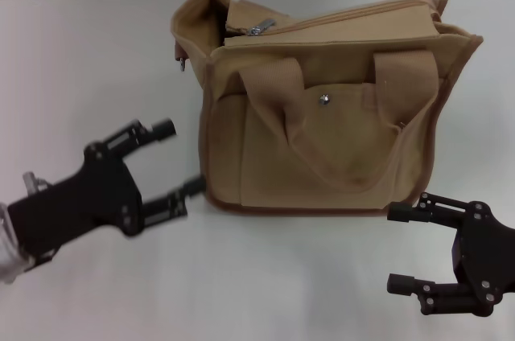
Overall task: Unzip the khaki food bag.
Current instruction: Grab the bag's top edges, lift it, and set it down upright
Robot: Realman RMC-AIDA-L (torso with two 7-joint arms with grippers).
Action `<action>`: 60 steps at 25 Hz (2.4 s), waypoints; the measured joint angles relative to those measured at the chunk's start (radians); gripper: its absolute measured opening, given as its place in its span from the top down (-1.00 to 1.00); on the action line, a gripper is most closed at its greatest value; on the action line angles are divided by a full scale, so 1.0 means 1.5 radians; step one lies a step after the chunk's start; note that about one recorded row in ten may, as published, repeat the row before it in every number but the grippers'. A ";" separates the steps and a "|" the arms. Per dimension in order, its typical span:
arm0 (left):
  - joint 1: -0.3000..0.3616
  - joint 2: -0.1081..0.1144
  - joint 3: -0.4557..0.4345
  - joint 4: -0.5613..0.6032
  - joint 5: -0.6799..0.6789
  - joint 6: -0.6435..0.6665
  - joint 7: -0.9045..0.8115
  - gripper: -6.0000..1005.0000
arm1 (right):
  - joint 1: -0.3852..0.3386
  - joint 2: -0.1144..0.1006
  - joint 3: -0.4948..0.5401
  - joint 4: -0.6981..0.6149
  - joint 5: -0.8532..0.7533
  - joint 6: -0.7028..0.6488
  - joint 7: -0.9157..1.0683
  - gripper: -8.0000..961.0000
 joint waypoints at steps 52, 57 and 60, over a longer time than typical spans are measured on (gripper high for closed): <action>-0.137 -0.005 -0.058 -0.127 -0.082 -0.033 0.125 0.81 | -0.026 -0.001 0.025 0.019 0.193 -0.008 0.037 -0.66; -0.119 -0.004 -0.006 -0.017 -0.072 -0.021 0.058 0.81 | -0.037 -0.004 0.050 0.002 0.281 -0.013 0.065 -0.66; -0.100 -0.006 0.045 0.067 -0.073 -0.018 0.026 0.81 | -0.026 -0.006 0.076 -0.029 0.293 -0.015 0.111 -0.66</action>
